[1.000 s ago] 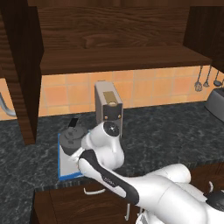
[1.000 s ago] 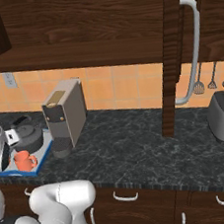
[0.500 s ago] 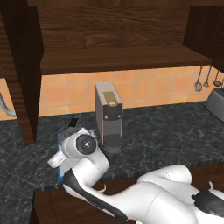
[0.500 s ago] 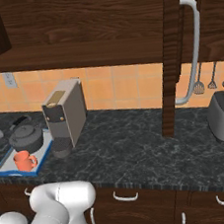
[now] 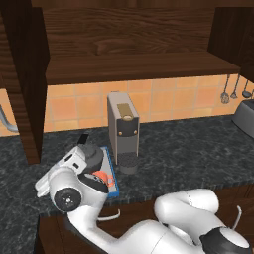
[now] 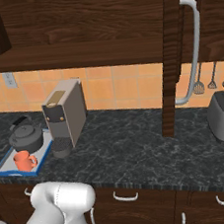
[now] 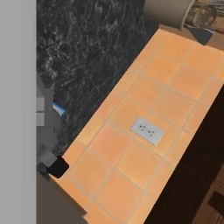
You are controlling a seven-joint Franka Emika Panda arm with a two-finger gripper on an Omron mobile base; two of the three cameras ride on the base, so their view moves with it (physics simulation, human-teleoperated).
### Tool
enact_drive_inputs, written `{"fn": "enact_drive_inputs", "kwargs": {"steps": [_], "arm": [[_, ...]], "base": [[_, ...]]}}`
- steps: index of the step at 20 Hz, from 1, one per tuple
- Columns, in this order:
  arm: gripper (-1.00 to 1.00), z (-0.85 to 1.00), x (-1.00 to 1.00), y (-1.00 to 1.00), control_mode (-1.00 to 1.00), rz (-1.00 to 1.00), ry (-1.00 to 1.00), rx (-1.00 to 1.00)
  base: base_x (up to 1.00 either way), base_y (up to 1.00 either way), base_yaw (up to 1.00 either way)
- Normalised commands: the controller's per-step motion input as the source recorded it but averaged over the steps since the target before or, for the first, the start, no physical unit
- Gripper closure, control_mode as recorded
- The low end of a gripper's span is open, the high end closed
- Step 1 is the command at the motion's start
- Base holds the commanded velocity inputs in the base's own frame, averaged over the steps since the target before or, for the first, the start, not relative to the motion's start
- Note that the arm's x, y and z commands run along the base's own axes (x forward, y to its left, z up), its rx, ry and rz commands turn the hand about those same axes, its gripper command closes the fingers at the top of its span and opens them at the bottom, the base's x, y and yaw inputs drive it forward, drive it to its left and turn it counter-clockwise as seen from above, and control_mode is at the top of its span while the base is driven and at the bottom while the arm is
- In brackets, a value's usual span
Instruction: Pick the kettle from the counter and place it on the tray. Then pick the mug from the cabinet and place it on the tray. Then close the cabinet doors.
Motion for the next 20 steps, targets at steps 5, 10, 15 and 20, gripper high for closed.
{"fn": "enact_drive_inputs", "kwargs": {"steps": [5, 10, 15, 20], "arm": [[1.0, 0.02, -0.16, 0.01, -1.0, 0.0, -0.08, -0.01], [1.0, 0.36, -0.1, 0.02, -1.0, 0.01, -0.21, -0.16], [1.0, 0.62, 0.0, 0.39, -1.0, -0.04, -0.1, -0.2], [1.0, 0.17, 0.24, 0.64, -1.0, -0.18, 0.0, -0.3]], "base": [[0.0, 0.0, 0.0], [0.0, 0.0, 0.0], [0.0, 0.0, 0.0], [0.0, 0.0, 0.0]]}}
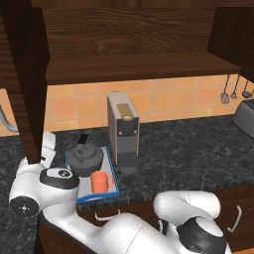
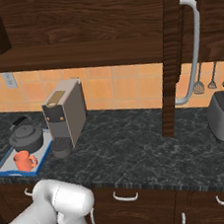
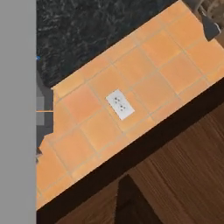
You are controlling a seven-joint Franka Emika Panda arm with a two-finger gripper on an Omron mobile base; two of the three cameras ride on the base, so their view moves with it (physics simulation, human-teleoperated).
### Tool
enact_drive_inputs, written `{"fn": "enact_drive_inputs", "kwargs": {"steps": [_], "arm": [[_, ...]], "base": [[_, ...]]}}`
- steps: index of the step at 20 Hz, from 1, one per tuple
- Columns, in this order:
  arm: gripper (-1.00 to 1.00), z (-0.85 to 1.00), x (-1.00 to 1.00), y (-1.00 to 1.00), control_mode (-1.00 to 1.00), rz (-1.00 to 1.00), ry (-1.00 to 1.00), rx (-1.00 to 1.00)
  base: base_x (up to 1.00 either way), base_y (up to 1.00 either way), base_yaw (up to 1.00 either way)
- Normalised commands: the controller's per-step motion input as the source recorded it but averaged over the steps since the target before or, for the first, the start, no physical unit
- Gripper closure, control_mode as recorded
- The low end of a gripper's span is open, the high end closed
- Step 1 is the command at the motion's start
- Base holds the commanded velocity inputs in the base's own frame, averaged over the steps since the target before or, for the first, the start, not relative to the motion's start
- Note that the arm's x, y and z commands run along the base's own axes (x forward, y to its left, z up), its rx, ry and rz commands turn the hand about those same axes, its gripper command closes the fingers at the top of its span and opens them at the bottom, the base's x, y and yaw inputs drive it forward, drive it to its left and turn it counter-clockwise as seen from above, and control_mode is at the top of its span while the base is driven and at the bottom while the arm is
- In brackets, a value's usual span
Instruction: Pick the kettle from the counter and place it on the tray. Then pick the mug from the cabinet and place it on the tray. Then close the cabinet doors.
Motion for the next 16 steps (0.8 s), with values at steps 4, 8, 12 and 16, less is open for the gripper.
{"fn": "enact_drive_inputs", "kwargs": {"steps": [4, 8, 12, 16], "arm": [[1.0, -0.08, 0.29, 0.44, -1.0, -0.2, -0.12, -0.33], [1.0, -0.29, 0.06, 0.21, -1.0, -0.14, -0.32, -0.31], [1.0, 0.15, 0.0, 0.25, -1.0, -0.08, -0.42, -0.16], [1.0, 0.55, 0.0, 0.28, -1.0, 0.0, -0.39, -0.01]], "base": [[0.0, 0.0, 0.0], [0.0, 0.0, 0.0], [0.0, 0.0, 0.0], [0.0, 0.0, 0.0]]}}
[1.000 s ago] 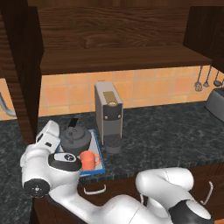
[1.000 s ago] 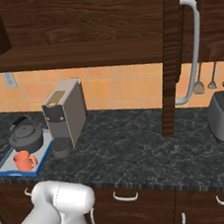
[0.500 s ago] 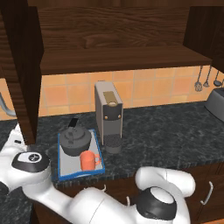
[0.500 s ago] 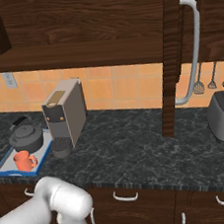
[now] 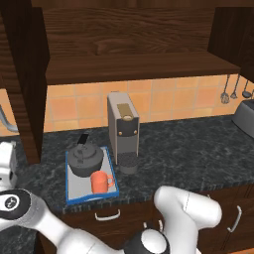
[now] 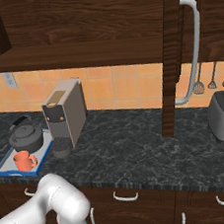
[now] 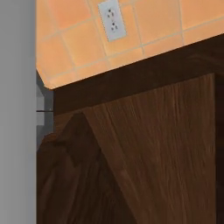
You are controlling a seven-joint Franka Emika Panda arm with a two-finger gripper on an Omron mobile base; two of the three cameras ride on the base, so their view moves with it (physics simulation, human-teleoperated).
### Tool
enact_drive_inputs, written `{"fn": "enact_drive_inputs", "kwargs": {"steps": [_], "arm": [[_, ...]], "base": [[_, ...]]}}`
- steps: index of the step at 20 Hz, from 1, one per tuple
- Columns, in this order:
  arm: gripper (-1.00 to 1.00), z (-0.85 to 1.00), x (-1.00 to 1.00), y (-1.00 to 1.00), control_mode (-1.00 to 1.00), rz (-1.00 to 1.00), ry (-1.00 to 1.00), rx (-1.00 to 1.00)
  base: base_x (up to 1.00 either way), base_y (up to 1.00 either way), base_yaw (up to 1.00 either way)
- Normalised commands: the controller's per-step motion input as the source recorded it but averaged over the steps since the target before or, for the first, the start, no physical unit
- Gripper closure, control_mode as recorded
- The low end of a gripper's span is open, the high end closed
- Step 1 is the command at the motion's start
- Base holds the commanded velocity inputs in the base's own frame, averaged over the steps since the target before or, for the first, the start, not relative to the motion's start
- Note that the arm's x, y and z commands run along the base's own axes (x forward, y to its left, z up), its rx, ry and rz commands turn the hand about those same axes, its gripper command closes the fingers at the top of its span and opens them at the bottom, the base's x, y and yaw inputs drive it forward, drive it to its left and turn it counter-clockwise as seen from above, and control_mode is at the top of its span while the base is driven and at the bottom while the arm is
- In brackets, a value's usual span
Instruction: Pick the kettle from the counter and place it on the tray. Then pick the mug from the cabinet and place it on the tray. Then close the cabinet doors.
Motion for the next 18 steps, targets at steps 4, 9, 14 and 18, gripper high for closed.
{"fn": "enact_drive_inputs", "kwargs": {"steps": [4, 9, 14, 18], "arm": [[1.0, 0.47, 0.0, 0.09, -1.0, 0.0, -0.36, 0.0], [1.0, 0.18, 0.0, -0.03, -1.0, -0.07, -0.27, 0.0], [1.0, 0.36, 0.0, -0.04, -1.0, -0.09, -0.21, 0.0], [1.0, 0.27, 0.0, -0.11, -1.0, -0.09, -0.17, 0.02]], "base": [[0.0, 0.0, 0.0], [0.0, 0.0, 0.0], [0.0, 0.0, 0.0], [0.0, 0.0, 0.0]]}}
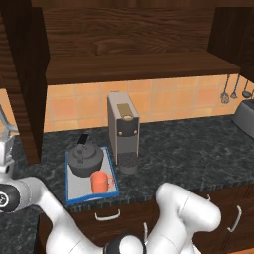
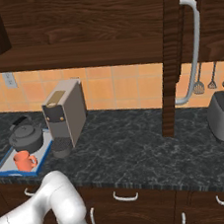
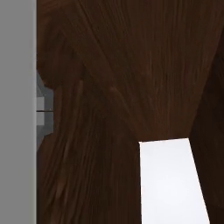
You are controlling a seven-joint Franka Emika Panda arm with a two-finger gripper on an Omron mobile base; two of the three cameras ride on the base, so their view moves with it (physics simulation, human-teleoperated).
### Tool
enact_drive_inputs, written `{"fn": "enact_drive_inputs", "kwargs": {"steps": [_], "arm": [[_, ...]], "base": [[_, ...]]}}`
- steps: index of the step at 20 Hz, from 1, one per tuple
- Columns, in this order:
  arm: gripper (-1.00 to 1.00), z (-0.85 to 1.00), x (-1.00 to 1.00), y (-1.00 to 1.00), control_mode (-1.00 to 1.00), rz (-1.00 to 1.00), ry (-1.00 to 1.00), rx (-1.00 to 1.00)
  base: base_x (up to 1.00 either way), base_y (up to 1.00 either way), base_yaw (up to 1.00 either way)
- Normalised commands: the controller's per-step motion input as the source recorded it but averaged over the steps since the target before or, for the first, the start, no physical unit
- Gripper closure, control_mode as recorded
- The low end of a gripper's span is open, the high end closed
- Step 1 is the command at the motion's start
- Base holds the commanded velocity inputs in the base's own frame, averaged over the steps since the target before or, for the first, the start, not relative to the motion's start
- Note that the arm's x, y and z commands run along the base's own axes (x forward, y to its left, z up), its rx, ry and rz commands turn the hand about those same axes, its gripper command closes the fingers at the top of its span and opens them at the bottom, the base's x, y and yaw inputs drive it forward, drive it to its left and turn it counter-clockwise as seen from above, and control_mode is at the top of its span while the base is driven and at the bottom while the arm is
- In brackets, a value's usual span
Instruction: Pick the kettle from the counter and place it on the tray. Then pick the mug from the cabinet and place it on the tray. Then close the cabinet doors.
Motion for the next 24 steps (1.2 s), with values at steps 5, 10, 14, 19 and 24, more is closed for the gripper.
{"fn": "enact_drive_inputs", "kwargs": {"steps": [5, 10, 14, 19, 24], "arm": [[1.0, 0.09, -0.01, -0.57, -1.0, -0.11, -0.09, 0.13], [1.0, 0.61, -0.06, -0.6, -1.0, -0.06, -0.08, 0.15], [1.0, 0.35, -0.03, -0.55, -1.0, 0.0, -0.04, 0.08], [1.0, 0.15, -0.13, -0.97, -1.0, 0.0, 0.0, 0.06], [1.0, 0.35, -0.1, -1.0, -1.0, 0.02, 0.0, 0.05]], "base": [[0.0, 0.0, 0.0], [0.0, 0.0, 0.0], [0.0, 0.0, 0.0], [0.0, 0.0, 0.0], [0.0, 0.0, 0.0]]}}
